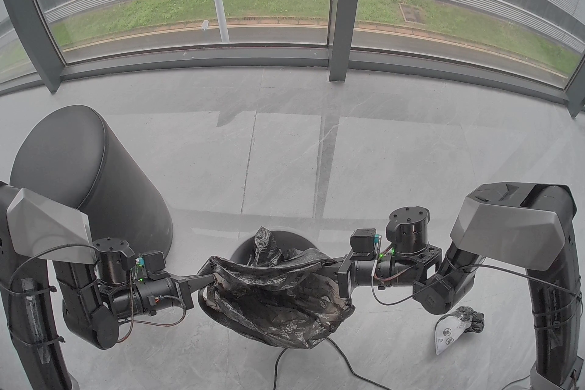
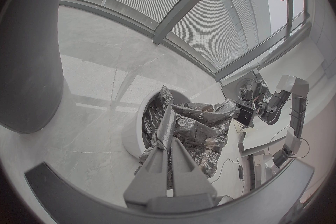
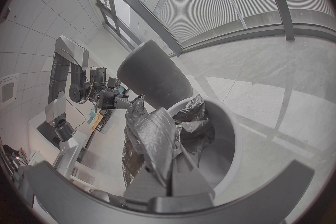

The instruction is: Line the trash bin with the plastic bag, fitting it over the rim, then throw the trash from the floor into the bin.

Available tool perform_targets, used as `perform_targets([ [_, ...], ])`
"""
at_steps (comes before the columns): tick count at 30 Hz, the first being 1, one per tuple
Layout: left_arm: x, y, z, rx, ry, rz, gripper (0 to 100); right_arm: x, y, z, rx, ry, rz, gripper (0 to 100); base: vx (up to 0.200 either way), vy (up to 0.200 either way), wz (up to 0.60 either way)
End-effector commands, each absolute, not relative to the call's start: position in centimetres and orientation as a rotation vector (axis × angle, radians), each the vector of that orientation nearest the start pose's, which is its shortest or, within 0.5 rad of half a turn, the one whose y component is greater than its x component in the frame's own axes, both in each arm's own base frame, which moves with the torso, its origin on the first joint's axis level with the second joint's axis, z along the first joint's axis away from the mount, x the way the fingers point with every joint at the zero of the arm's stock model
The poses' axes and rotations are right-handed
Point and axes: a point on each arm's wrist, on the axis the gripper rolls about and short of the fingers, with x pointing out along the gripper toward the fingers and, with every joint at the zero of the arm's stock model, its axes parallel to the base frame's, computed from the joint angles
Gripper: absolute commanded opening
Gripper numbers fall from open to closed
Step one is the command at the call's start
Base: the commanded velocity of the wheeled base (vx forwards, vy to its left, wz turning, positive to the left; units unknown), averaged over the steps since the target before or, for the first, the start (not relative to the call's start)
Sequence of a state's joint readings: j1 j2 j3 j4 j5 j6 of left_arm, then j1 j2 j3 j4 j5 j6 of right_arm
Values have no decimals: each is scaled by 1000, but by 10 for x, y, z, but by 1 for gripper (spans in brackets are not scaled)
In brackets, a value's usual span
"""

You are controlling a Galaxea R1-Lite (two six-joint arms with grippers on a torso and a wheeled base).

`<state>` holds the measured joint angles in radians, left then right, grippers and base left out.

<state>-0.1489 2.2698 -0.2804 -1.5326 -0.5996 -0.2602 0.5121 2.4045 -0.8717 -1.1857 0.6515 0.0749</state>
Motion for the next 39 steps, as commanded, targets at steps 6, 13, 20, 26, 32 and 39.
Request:
perform_targets([
  [6, 276, -49, -1, -350, 533, -658, 0, 356, 208, -15, 90, 388, 1124, 0, 0, 0, 0],
  [13, 290, -52, 4, -337, 479, -668, 0, 373, 204, -11, 92, 346, 1099, 0, 0, 0, 0],
  [20, 290, -52, 3, -338, 484, -668, 0, 374, 203, -15, 94, 363, 1096, 0, 0, 0, 0],
  [26, 286, -51, 0, -343, 504, -662, 0, 375, 204, -15, 93, 357, 1095, 100, 0, 0, 0],
  [32, 300, -52, 4, -330, 450, -654, 0, 394, 184, -10, 92, 314, 1038, 100, 0, 0, 0],
  [39, 303, -53, 5, -330, 449, -656, 0, 411, 172, -20, 83, 295, 962, 100, 0, 0, 0],
])
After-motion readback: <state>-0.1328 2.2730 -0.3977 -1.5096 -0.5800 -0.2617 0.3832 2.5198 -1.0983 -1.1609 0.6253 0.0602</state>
